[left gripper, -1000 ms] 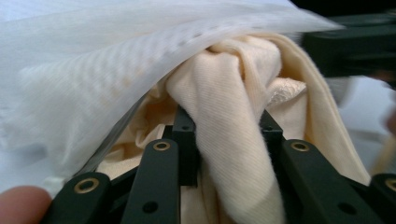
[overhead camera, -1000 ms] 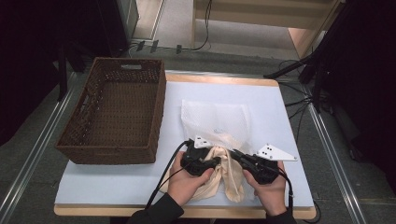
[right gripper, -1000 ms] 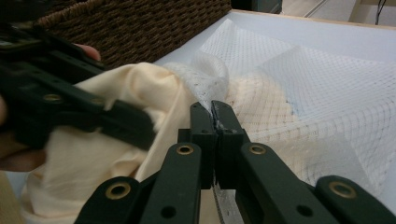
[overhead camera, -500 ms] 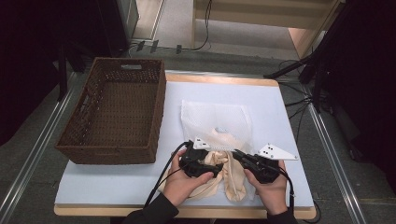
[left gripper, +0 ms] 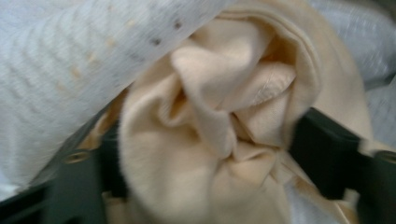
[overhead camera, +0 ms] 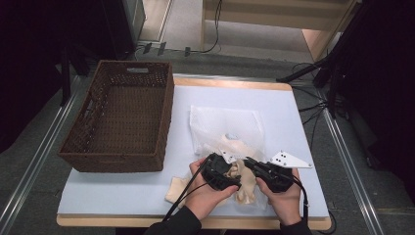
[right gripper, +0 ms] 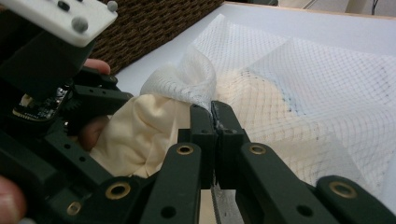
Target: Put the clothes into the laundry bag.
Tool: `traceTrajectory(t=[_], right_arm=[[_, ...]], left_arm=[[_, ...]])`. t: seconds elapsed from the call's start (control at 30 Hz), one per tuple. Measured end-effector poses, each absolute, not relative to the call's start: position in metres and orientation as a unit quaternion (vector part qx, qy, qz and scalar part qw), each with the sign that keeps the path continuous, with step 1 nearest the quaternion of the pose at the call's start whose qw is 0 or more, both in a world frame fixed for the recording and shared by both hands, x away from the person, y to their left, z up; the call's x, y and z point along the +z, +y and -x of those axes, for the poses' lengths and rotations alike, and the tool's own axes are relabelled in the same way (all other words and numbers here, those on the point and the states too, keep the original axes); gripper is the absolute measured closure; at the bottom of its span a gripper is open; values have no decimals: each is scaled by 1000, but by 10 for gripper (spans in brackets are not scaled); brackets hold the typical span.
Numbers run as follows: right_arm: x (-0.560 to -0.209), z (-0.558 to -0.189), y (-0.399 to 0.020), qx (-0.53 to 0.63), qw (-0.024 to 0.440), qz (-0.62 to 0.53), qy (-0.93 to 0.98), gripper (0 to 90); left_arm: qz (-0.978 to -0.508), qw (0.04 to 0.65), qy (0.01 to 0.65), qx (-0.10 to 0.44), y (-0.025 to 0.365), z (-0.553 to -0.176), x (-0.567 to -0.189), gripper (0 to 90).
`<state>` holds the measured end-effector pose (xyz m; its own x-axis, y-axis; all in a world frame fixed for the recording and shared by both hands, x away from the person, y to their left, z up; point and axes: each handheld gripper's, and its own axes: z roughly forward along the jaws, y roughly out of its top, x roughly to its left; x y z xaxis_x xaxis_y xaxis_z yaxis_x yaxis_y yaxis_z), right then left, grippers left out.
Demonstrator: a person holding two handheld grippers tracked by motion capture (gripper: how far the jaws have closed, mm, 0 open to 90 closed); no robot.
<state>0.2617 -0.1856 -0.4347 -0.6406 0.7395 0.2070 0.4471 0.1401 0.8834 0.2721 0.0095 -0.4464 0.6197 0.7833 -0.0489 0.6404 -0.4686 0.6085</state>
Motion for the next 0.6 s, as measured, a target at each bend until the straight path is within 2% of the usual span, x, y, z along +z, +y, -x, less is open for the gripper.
traceTrajectory(t=[0.03,0.1,0.17,0.3,0.4,0.47,0.53,0.6], right_arm=[[-435,-262,-186,520,141,-400,742,889],[-434,-262,-186,521,139,-401,740,889],[-433,-261,-185,521,138,-401,741,889],[-428,-257,-180,528,141,-392,740,890],[-426,-256,-179,532,142,-389,738,891],[-426,-255,-179,532,138,-387,740,891],[-428,-256,-178,528,137,-385,745,891],[-431,-256,-178,523,138,-386,747,891]], left_arm=[[-849,300,419,119,9,-272,-446,430],[-843,317,423,100,17,-275,-442,602],[-832,338,431,87,21,-276,-438,701],[-806,382,445,81,22,-277,-429,722],[-782,394,473,99,23,-282,-429,715],[-780,377,486,117,22,-291,-440,694],[-794,358,483,89,20,-300,-455,648],[-803,364,462,97,21,-296,-453,587]])
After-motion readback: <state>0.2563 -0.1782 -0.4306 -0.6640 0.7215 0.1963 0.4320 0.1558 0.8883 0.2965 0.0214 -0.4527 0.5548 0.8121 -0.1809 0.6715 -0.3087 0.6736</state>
